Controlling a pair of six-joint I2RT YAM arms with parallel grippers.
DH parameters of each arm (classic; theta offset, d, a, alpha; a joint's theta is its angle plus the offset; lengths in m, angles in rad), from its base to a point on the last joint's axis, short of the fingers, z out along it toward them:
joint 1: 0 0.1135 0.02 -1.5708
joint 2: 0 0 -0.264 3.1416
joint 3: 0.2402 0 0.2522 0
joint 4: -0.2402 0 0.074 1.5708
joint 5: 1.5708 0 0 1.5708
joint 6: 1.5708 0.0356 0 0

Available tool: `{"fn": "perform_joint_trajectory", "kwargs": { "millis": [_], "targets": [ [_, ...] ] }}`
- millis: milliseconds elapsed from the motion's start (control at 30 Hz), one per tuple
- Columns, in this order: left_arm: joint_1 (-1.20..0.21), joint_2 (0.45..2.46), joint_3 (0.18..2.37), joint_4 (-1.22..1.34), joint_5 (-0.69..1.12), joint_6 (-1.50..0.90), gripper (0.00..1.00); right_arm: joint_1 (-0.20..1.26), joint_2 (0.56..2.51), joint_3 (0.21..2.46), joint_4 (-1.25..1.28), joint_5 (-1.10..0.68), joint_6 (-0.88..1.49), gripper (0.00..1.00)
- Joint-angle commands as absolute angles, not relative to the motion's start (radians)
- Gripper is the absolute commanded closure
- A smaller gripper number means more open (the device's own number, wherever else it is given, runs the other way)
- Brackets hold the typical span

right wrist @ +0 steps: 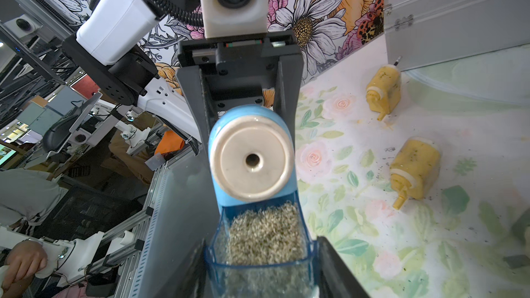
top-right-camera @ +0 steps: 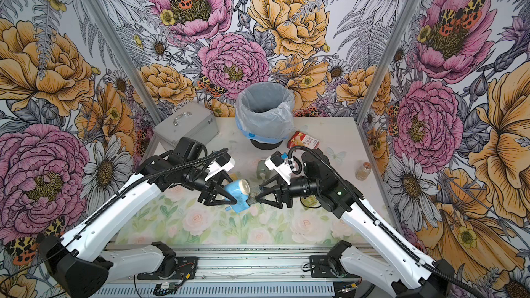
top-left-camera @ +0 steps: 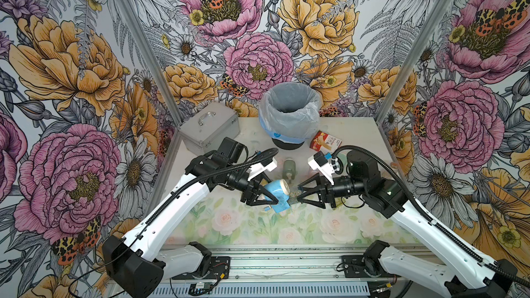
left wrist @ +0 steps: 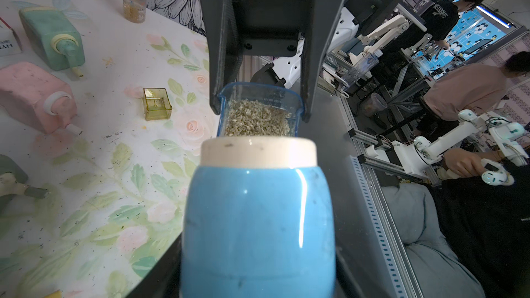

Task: Take out the pencil sharpener tray and clean the shavings
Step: Open the container of the pencil sharpener.

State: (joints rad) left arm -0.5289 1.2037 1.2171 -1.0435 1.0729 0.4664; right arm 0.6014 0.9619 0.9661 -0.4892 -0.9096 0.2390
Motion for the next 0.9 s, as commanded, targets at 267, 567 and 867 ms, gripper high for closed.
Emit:
{"fn": "perform_joint_trajectory", "kwargs": {
  "millis": [267, 567, 867],
  "targets": [
    [-0.481, 1.171, 1.241, -1.038, 1.034, 0.473, 0.98, 0.565, 0.945, 1.025, -0.476, -0.87, 0.252, 0.72],
    [-0.449, 1.192, 1.268, -1.039, 1.015, 0.466, 0.98, 0.536, 0.942, 1.032, -0.476, -0.839, 0.256, 0.72],
    [-0.384, 1.229, 1.31, -1.038, 0.984, 0.44, 0.99, 0.523, 0.957, 1.057, -0.477, -0.845, 0.26, 0.73]
  ]
}}
